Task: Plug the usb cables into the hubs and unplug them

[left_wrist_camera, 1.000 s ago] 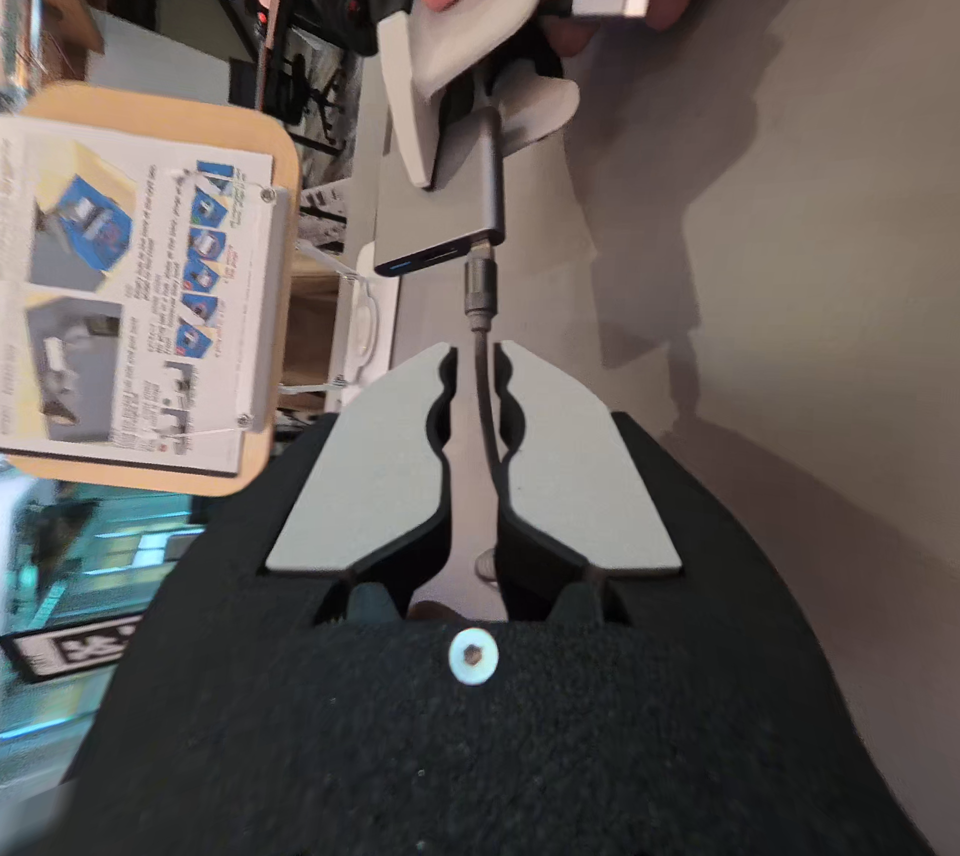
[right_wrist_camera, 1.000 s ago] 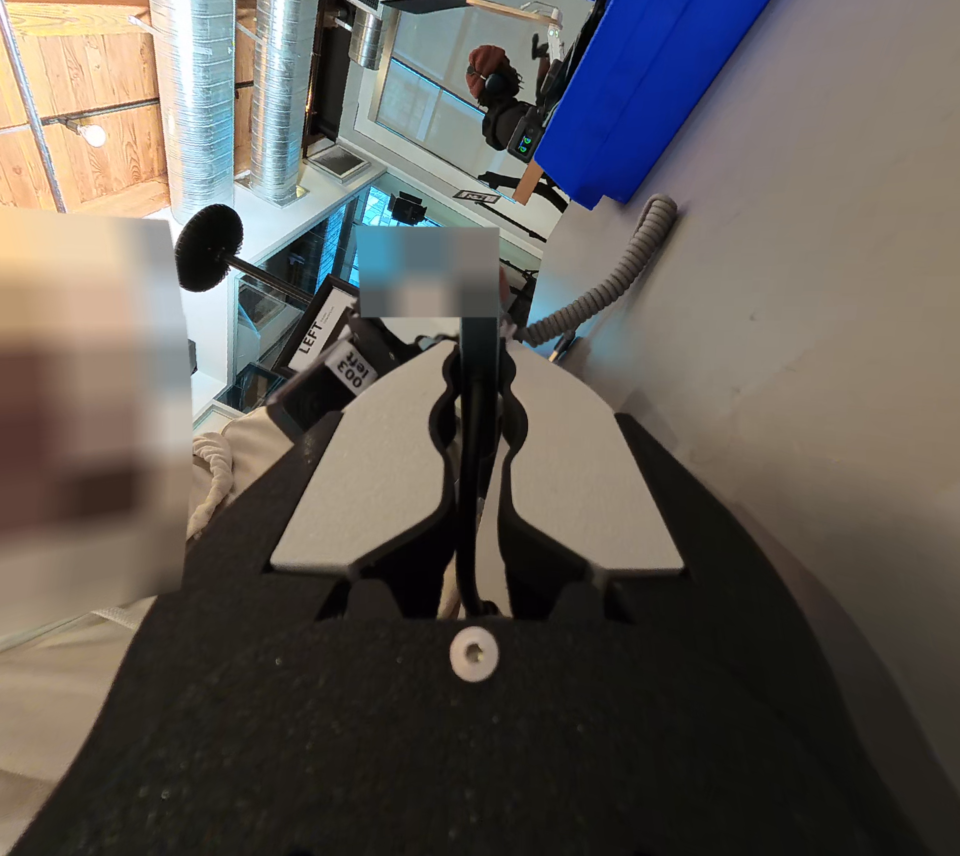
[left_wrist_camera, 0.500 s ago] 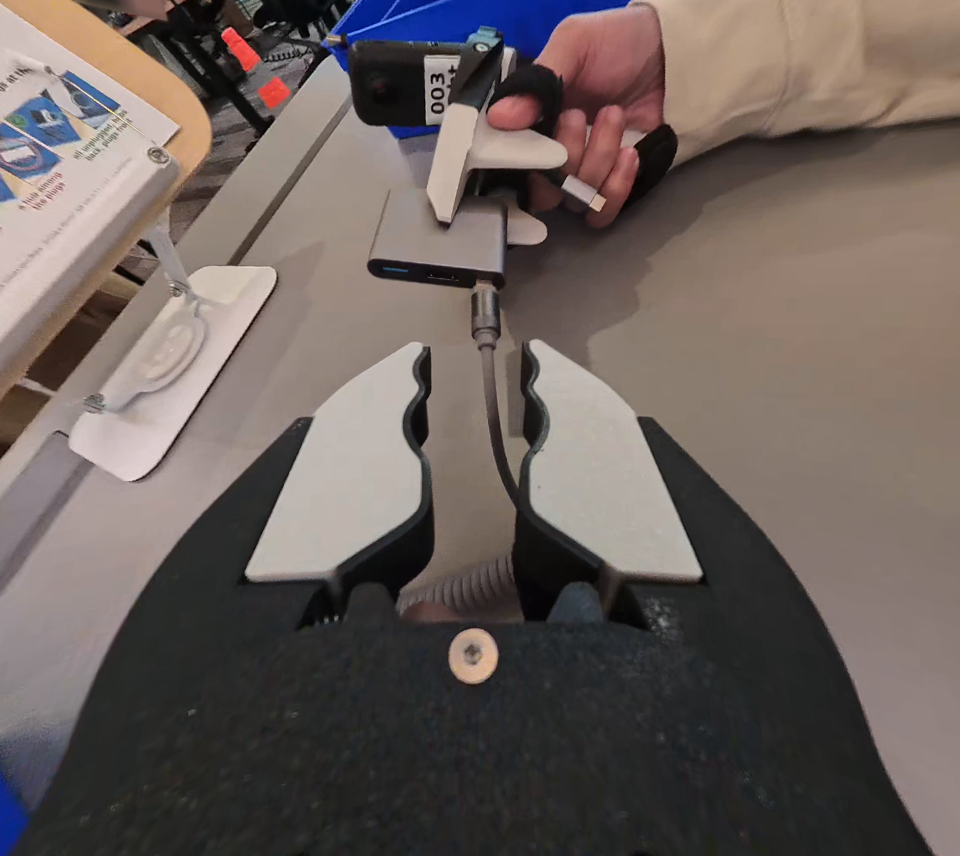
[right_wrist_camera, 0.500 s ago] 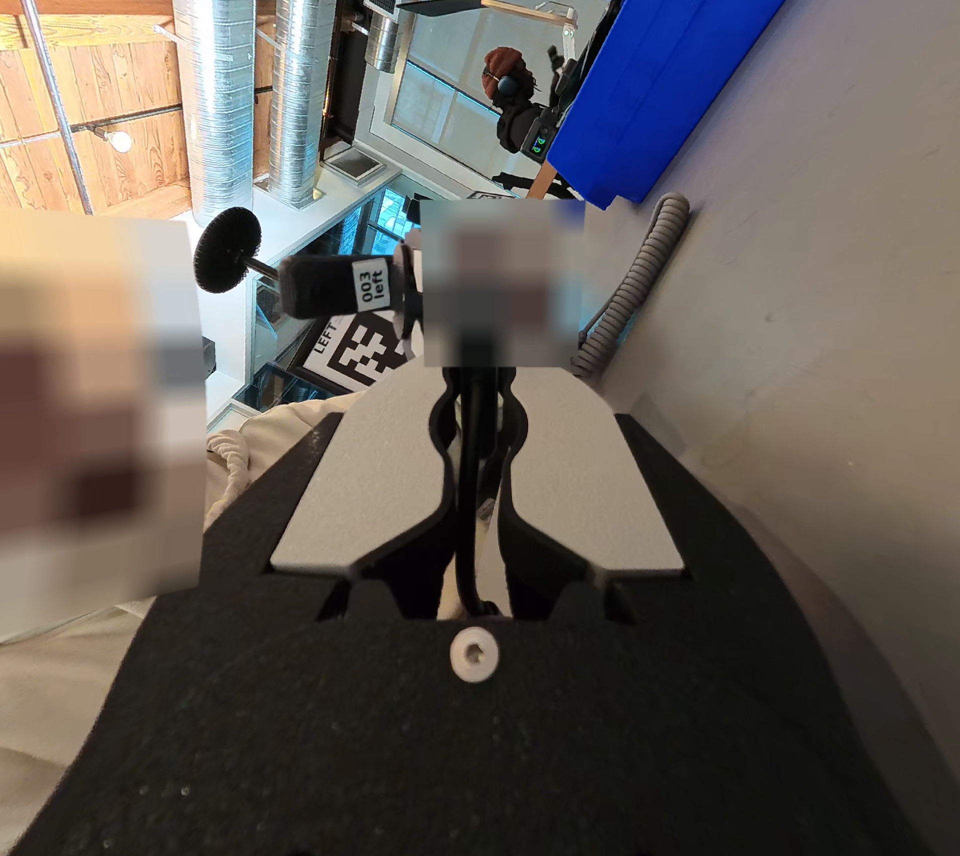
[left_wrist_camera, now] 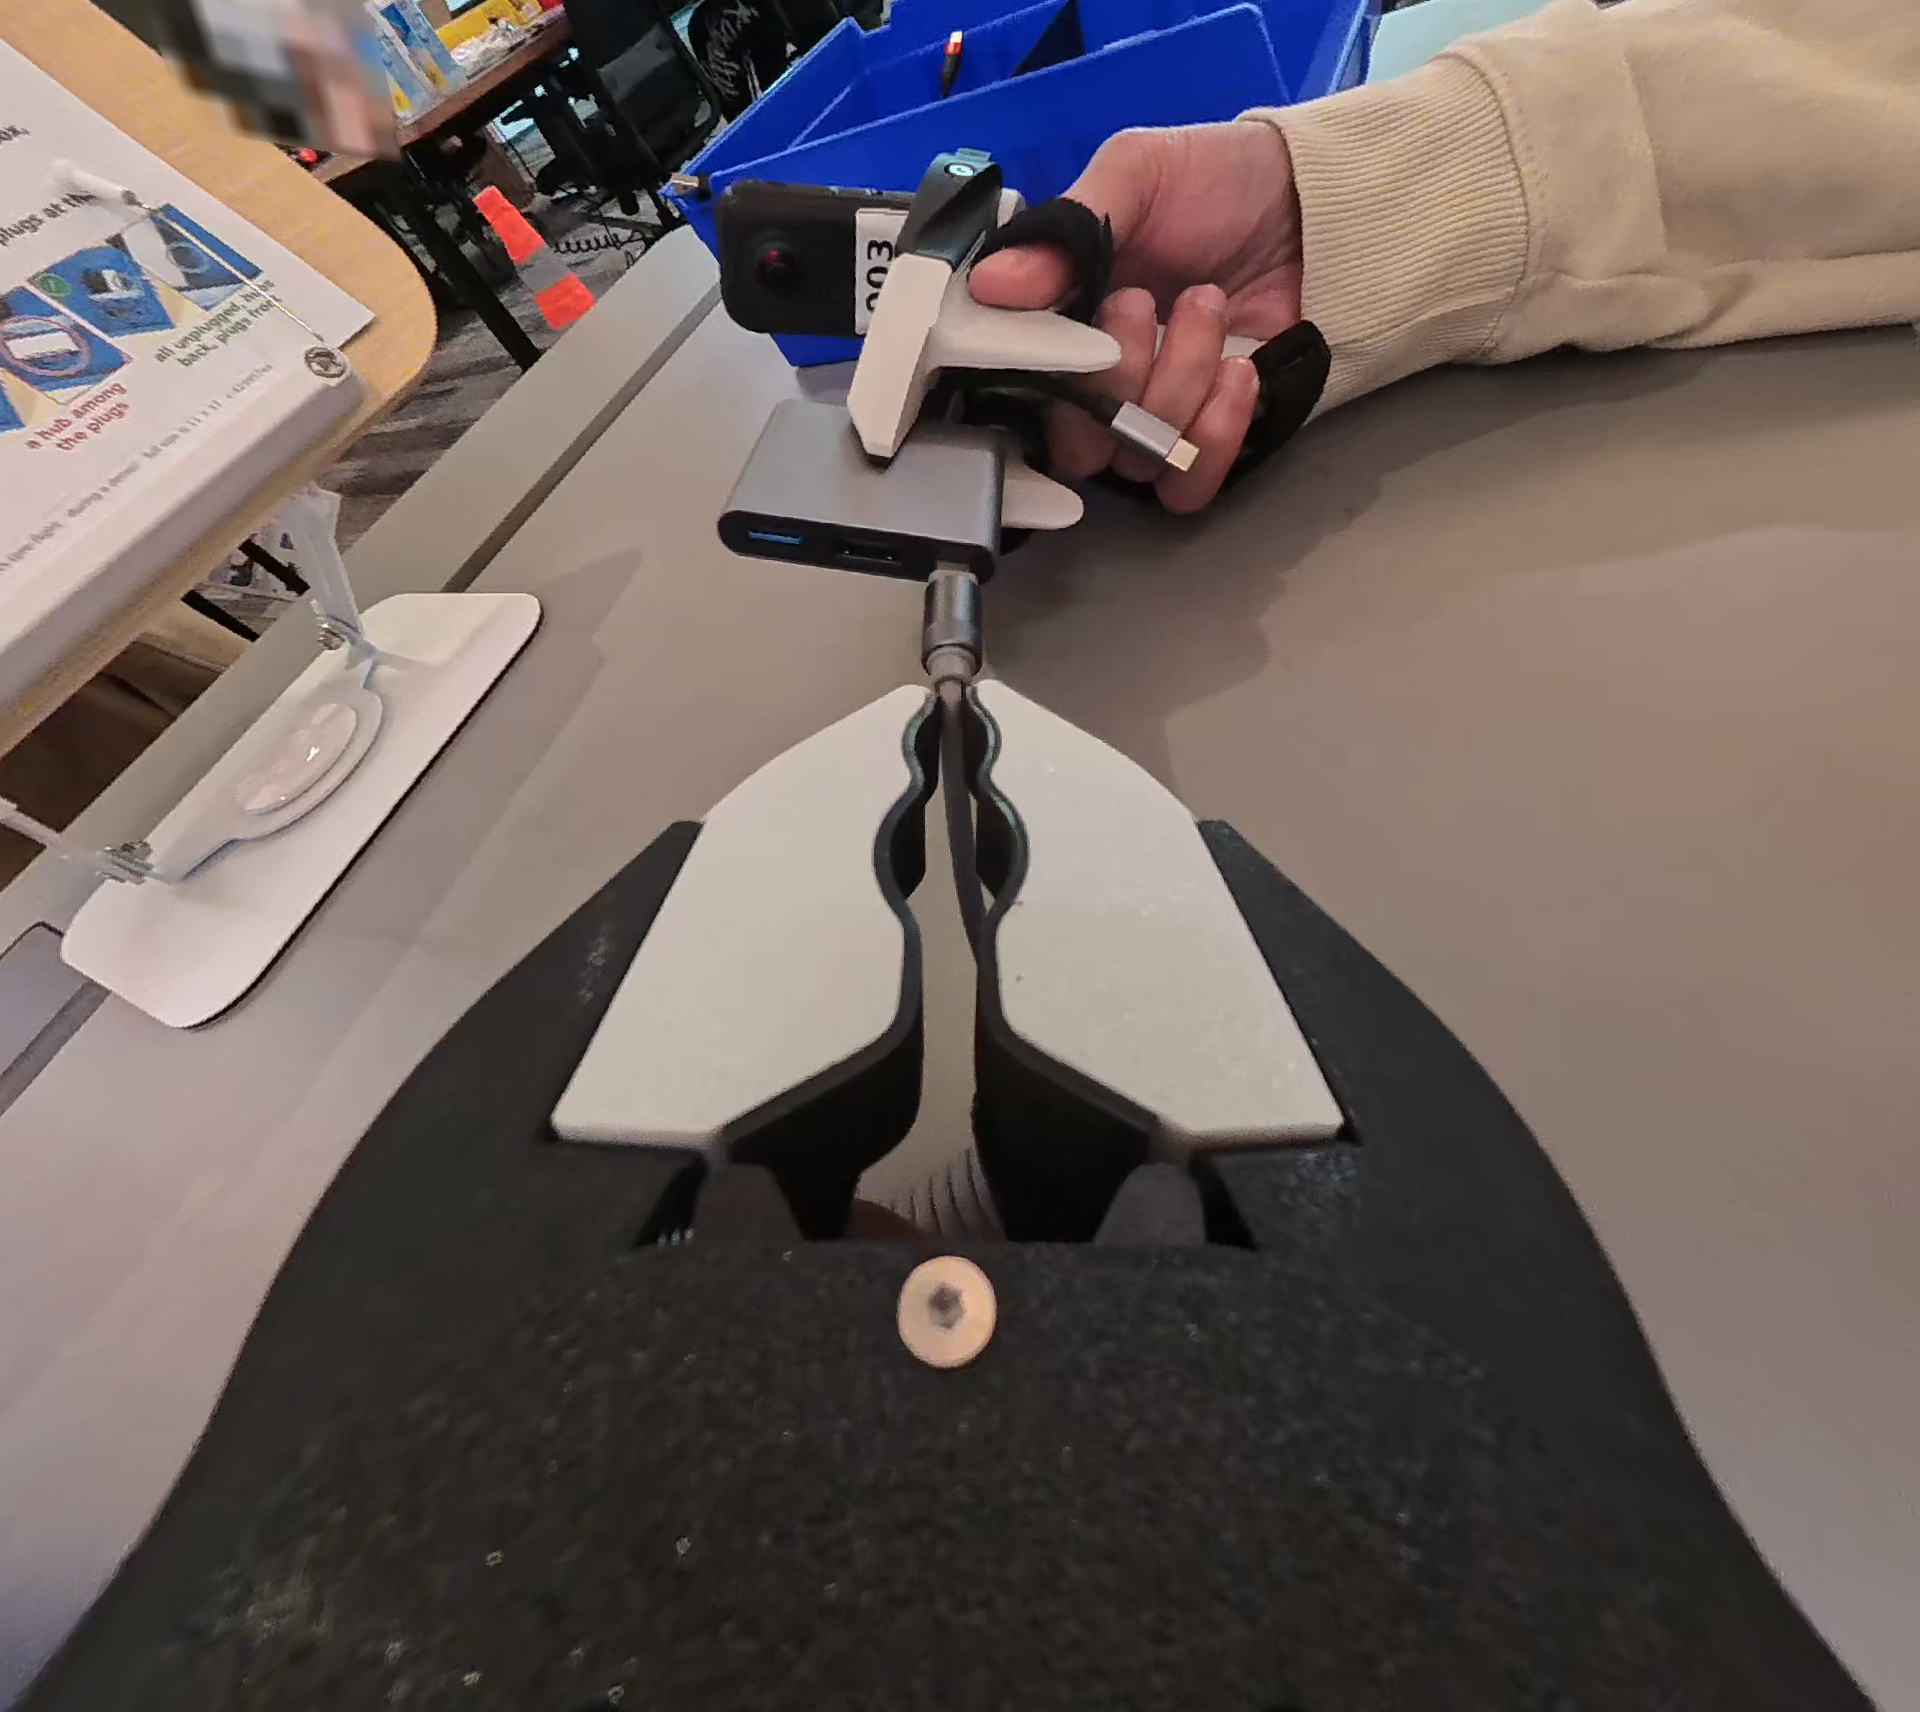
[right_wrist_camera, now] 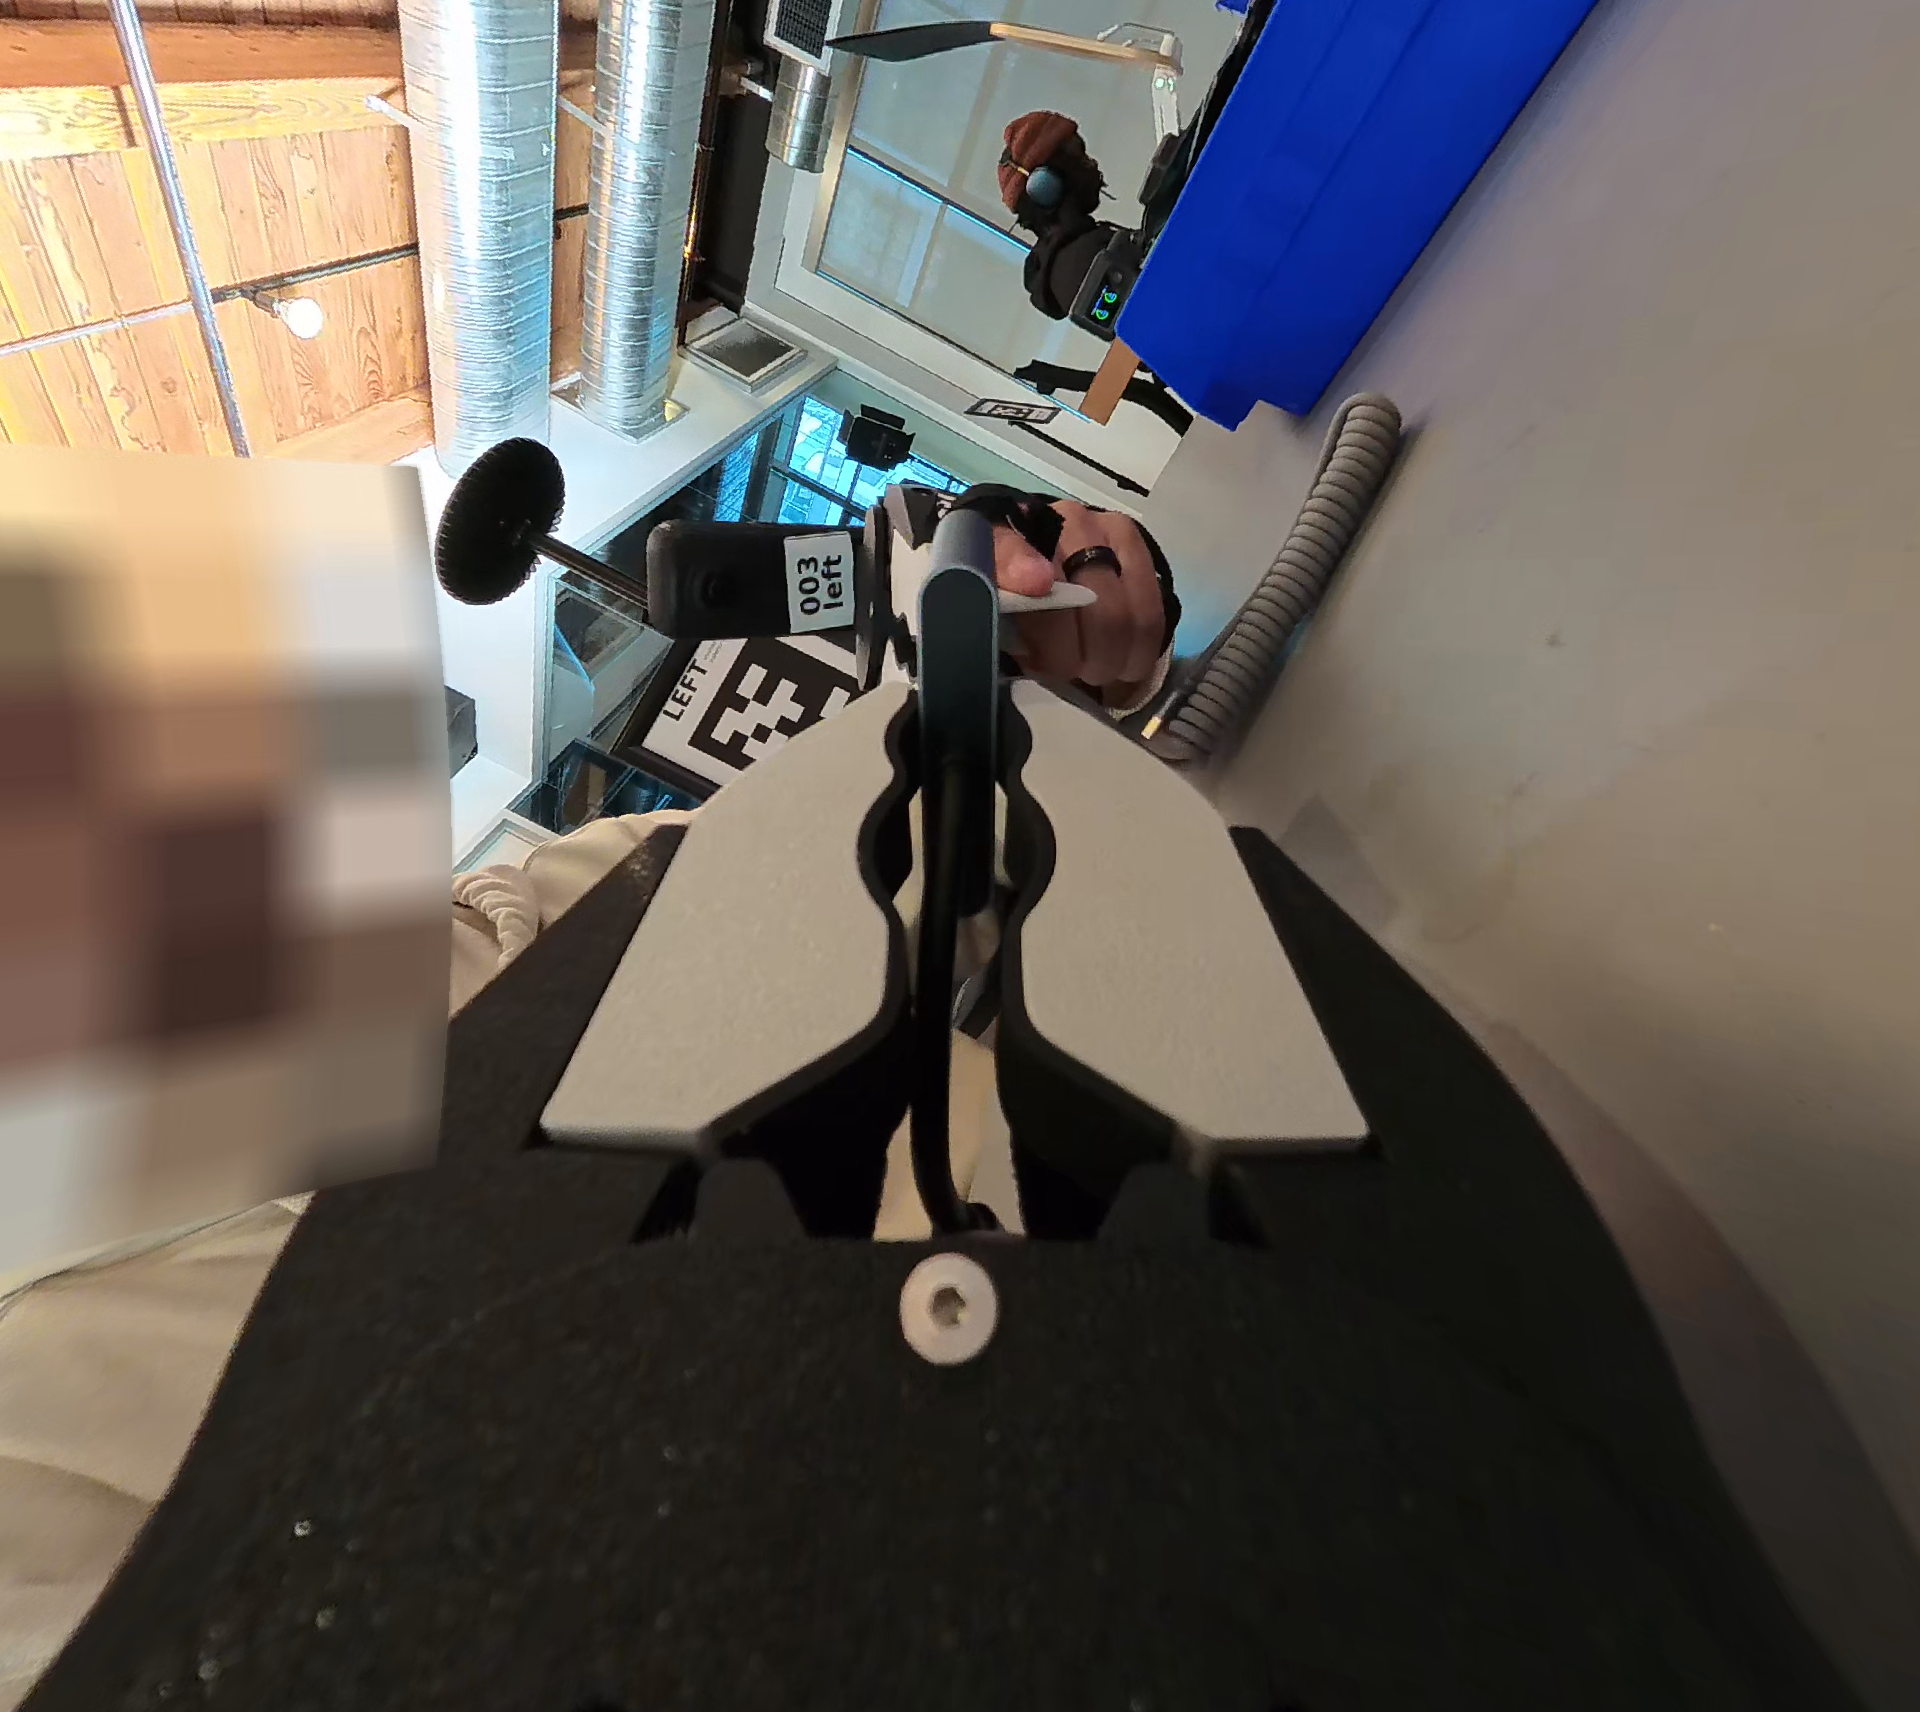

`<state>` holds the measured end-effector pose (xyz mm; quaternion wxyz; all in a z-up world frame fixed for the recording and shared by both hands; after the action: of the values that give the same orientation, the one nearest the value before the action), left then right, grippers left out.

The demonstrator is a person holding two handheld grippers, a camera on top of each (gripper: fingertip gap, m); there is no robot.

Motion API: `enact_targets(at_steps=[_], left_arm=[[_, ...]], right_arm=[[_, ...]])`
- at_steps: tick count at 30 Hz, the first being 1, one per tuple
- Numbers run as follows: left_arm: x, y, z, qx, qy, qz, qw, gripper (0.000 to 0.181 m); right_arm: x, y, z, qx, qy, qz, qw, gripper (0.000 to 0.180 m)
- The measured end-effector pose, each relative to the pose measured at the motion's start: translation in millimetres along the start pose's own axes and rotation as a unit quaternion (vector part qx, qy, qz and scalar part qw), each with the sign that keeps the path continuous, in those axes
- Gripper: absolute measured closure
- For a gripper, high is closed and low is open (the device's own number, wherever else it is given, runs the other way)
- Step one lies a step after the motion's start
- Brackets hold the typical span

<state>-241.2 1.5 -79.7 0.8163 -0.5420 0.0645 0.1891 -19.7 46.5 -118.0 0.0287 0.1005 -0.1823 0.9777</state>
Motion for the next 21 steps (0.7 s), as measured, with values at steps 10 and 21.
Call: enact_targets(at_steps=[10, 21], left_arm=[[-2, -6, 0, 0.003, 0.012, -0.018, 1.000, 0.179], [0, -19, 4, 0.022, 0.002, -0.021, 1.000, 0.181]], right_arm=[[1, 1, 0, 0.007, -0.012, 0.002, 1.000, 0.167], [18, 6, -2, 0.004, -0.011, 0.019, 1.000, 0.167]])
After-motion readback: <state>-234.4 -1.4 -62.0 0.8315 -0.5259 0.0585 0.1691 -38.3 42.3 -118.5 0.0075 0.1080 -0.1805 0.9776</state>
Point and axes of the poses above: each gripper's, where its closed fingertips meet, x out along the fingers, y out of its underside, z = x × y across the jaws, the point moved 9 cm from there along -x, back along the fingers, and after that the axes turned 4 degrees about x, right-handed, at the moved point
